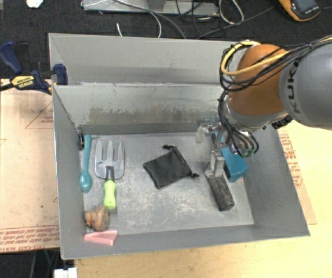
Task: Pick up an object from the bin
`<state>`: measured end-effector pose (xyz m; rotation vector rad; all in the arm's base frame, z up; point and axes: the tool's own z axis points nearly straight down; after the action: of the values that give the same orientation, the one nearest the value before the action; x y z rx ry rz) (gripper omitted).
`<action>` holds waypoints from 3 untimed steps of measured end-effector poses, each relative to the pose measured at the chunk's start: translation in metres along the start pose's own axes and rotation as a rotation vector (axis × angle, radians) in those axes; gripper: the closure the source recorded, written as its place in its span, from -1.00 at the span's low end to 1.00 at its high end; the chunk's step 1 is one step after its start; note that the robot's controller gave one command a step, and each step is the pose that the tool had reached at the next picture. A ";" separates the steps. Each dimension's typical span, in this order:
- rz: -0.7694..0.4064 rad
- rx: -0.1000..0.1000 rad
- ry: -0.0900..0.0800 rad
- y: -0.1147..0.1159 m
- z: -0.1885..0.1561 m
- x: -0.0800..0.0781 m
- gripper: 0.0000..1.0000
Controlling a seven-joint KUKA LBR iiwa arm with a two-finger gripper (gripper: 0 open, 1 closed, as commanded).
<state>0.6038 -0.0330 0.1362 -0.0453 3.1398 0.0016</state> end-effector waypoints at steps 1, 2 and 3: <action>-0.002 0.000 -0.004 0.027 0.002 -0.014 -1.00; 0.024 -0.002 -0.006 0.049 0.067 -0.042 -1.00; 0.046 -0.002 -0.009 0.052 0.066 -0.046 -1.00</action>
Offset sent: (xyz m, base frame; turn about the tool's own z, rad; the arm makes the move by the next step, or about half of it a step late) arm 0.0397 0.0497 -0.0662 0.0254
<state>0.6487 0.0199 0.0708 0.0264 3.1307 0.0054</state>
